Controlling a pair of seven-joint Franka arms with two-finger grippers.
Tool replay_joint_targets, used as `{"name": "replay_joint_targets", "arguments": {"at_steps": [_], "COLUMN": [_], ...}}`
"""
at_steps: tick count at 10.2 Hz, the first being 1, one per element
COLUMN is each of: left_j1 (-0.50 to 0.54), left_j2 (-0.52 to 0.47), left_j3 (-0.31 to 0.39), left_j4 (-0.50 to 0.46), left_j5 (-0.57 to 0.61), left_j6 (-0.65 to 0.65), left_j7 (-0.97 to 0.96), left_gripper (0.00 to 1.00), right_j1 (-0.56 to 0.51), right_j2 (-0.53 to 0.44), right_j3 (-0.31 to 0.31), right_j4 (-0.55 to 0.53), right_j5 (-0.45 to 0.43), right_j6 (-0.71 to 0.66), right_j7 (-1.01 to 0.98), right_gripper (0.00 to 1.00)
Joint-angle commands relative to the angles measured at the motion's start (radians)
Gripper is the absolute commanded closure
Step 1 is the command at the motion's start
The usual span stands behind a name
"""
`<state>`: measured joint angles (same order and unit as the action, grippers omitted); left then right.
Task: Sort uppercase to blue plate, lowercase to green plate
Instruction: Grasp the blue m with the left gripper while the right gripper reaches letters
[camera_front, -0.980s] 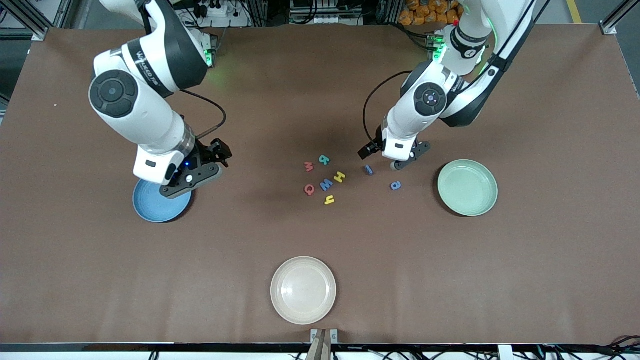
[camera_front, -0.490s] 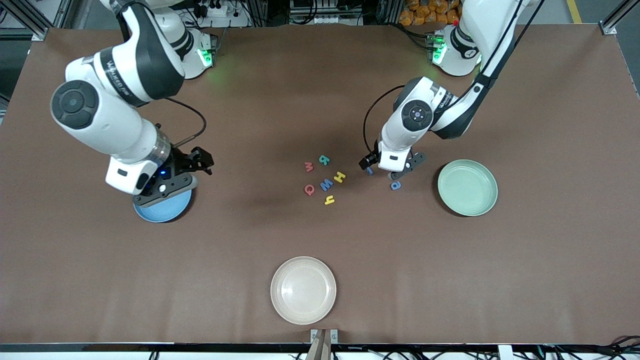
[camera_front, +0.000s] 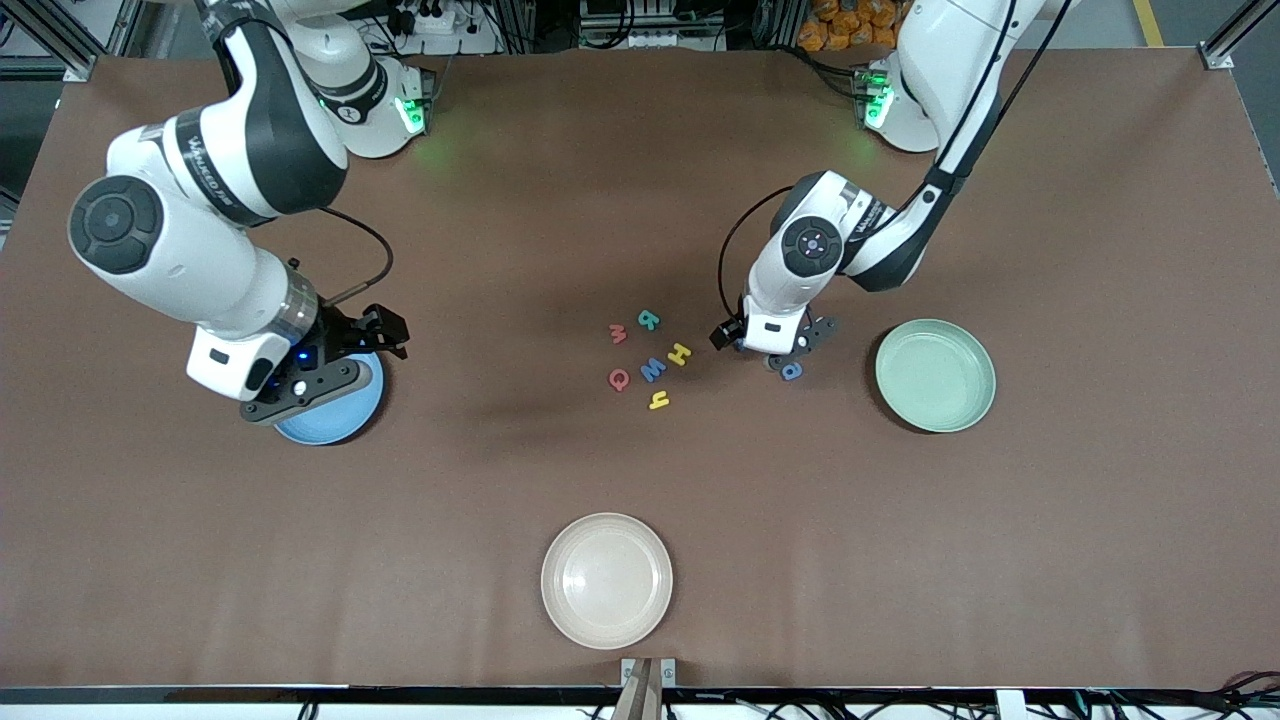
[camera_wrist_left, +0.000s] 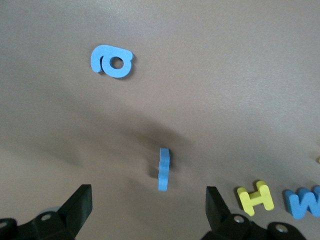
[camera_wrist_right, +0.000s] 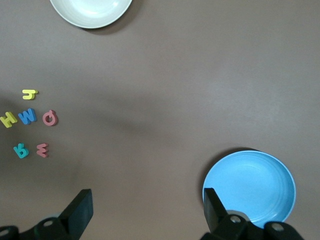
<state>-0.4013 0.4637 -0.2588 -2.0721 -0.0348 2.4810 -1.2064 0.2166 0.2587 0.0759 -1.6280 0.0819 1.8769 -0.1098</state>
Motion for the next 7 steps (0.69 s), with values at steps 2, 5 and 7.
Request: {"name": "replay_joint_targets", "arguments": {"at_steps": [2,5,7], "left_j1": [-0.05,-0.128,-0.134], "left_j2": [0.035,0.076,0.085], "left_j3": [0.036,0.113,0.116], "left_j4": [0.029,0.041,0.047], "left_j5": [0.029,0.029,0.029], "left_j6": [0.016,0.056,0.058], "left_j7": [-0.041,-0.041,-0.041], "left_gripper": [0.01,0.09,0.18], "right_j1": [0.049,0.084,0.09], "right_j2": [0.033,0.06,0.073], "right_j3": [0.019,0.079,0.105], "right_j4": [0.0,0.0,-0.001], "right_j5": [0.029,0.027,0.026], "right_j6": [0.007,0.018,0.019], "right_j7": [-0.007,-0.01,-0.01], "right_gripper": [0.12,0.18,0.23]}}
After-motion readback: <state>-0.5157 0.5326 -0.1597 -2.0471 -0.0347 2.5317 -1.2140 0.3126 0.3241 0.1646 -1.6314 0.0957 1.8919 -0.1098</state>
